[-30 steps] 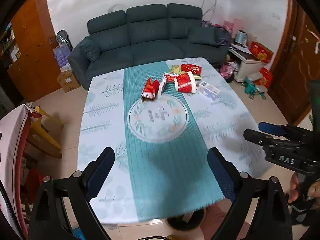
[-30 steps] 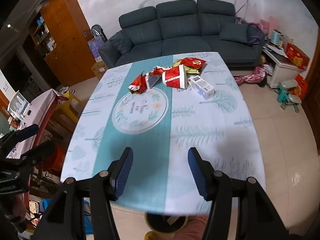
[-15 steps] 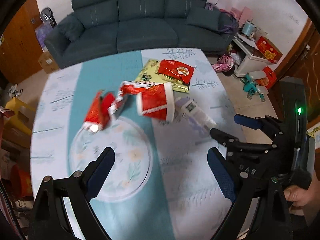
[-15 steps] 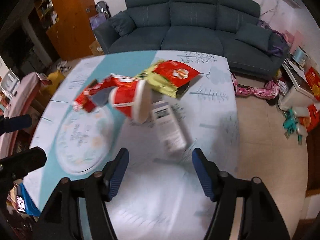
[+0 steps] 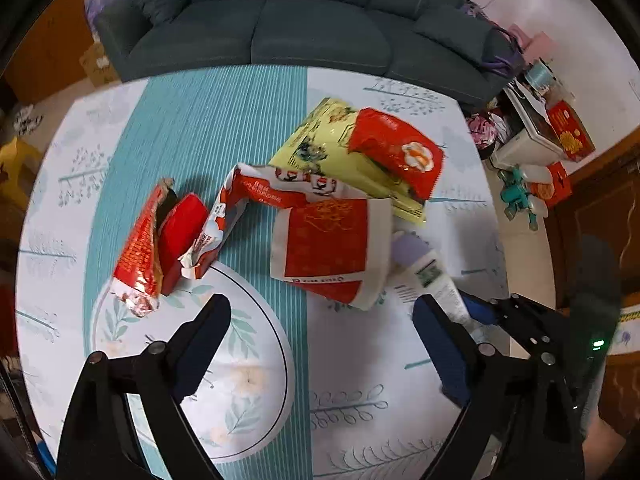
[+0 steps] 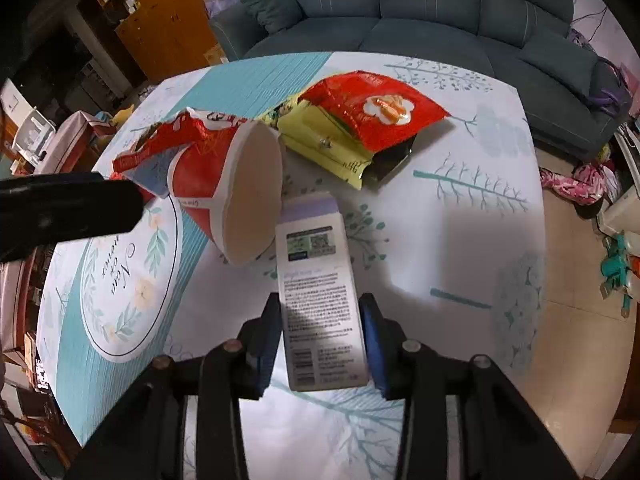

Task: Collect trash
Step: 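Grasp the white carton with the right tool while the left tool grasps the red-white paper cup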

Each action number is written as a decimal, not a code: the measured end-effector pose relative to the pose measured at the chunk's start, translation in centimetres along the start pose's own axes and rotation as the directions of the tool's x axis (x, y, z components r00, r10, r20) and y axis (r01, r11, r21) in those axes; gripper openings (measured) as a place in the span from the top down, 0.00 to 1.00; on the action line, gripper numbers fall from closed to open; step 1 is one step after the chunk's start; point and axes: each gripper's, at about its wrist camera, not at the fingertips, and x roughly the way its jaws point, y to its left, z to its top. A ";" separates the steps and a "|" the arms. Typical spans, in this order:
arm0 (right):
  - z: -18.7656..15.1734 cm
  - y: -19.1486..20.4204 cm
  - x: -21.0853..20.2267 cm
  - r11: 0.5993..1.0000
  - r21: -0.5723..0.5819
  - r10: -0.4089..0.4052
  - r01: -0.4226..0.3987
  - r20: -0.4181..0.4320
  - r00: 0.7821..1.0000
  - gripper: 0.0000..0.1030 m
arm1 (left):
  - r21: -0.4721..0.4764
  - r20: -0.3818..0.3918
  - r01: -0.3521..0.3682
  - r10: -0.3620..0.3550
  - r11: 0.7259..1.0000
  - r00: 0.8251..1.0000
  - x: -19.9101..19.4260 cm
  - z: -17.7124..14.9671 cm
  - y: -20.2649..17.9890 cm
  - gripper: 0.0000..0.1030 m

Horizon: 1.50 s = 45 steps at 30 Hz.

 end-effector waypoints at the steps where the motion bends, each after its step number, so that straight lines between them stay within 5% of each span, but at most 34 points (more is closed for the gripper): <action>1: 0.0 -0.4 -0.1 1.000 0.011 0.013 -0.013 -0.001 1.000 0.63 | -0.009 -0.012 0.004 -0.004 1.000 1.000 0.5 0.1 0.1 0.17; 4: 0.2 -1.9 -0.6 0.998 0.050 0.021 -0.022 0.017 1.000 0.64 | -0.034 -0.044 0.020 -0.021 0.999 0.999 2.0 0.4 0.4 0.25; 10: 0.2 -4.2 -1.1 0.991 0.117 0.064 -0.067 0.031 0.997 0.64 | -0.070 -0.053 -0.016 0.012 0.997 0.999 4.2 1.7 0.9 0.25; 29: 0.4 -4.0 -0.6 0.984 0.130 0.118 -0.122 0.043 0.992 0.64 | -0.095 -0.073 0.095 -0.102 0.991 0.992 9.1 5.4 -0.5 0.20; 34: 0.5 -4.0 -0.5 0.981 0.147 0.118 -0.124 0.047 0.992 0.64 | -0.079 -0.056 0.067 -0.071 0.995 0.996 10.0 5.6 -1.4 0.18; 40: 0.2 -3.8 -0.6 0.982 0.142 0.115 -0.122 0.051 0.992 0.63 | -0.042 -0.014 -0.007 0.006 0.999 1.000 9.9 4.9 -2.7 0.38; 45: 0.2 -3.8 -0.5 0.982 0.147 0.115 -0.121 0.047 0.992 0.64 | -0.073 -0.032 -0.004 0.001 0.997 0.999 9.8 4.6 -2.3 0.40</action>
